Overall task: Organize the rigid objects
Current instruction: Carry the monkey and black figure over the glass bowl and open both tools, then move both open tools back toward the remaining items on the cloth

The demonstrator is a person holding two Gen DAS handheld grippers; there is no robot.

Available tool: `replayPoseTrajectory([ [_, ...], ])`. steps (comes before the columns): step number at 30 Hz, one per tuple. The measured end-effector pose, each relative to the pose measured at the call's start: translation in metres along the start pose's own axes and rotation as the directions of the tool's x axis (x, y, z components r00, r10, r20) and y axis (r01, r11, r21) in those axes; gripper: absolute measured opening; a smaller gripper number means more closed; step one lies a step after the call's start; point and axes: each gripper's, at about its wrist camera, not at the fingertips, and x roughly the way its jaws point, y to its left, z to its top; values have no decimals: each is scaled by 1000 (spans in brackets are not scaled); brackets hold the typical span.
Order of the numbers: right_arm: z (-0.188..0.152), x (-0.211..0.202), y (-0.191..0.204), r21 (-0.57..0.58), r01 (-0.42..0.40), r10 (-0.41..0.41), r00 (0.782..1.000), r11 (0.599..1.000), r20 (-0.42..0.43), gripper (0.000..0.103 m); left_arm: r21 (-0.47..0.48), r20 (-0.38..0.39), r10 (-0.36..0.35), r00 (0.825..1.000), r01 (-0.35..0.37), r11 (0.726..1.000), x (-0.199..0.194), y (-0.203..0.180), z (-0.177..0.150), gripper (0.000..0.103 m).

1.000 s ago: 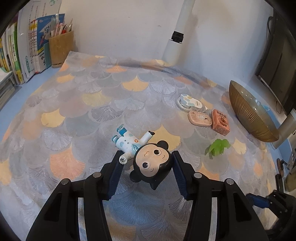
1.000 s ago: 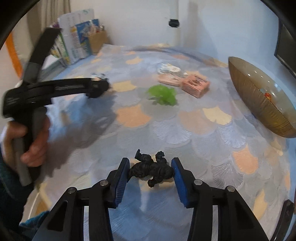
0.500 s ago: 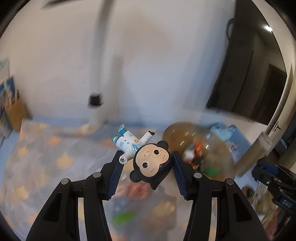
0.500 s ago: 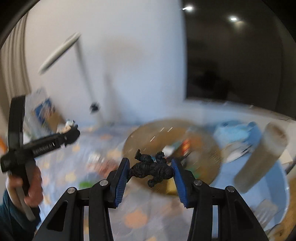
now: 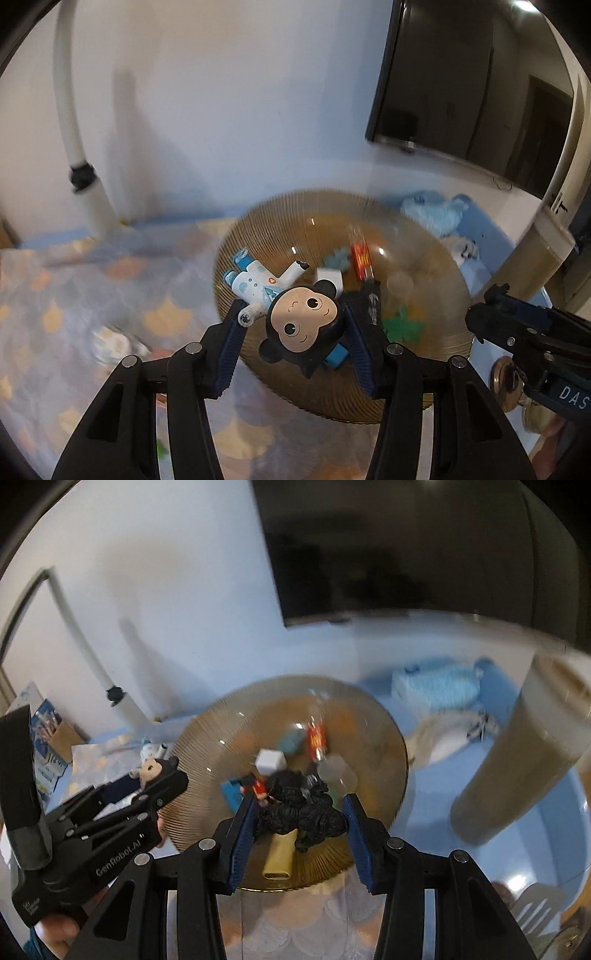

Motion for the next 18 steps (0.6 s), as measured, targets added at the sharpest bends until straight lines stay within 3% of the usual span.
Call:
replayPoseTrajectory([
  [6, -3, 11, 0, -14, 12, -13, 1000, 1000, -25, 46, 9, -22, 1, 1000, -1, 1000, 12, -10, 0, 50],
  [7, -2, 17, 0, -23, 15, -16, 999, 1000, -42, 51, 16, -19, -5, 1000, 5, 1000, 10, -13, -1, 52],
  [8, -2, 19, 0, -30, 23, -25, 998, 999, -49, 64, 25, -15, -12, 1000, 12, 1000, 6, -14, -3, 66],
  [9, -1, 20, -1, -38, 48, -49, 998, 998, -44, 67, 38, -4, -14, 1000, 15, 999, 3, -16, -1, 72],
  [11, 1, 17, -2, -33, 74, -75, 996, 997, -39, 67, 63, 52, -4, 999, 1, 998, -14, -12, 2, 77],
  [14, 1, -5, 0, 11, 26, -26, 1000, 1000, -4, 67, 85, 130, 1, 992, -12, 996, -53, 5, 4, 77],
  [18, -5, -30, 23, -5, -26, 26, 999, 1000, 34, 72, 24, 220, 47, 974, -54, 998, -106, 51, -5, 79],
])
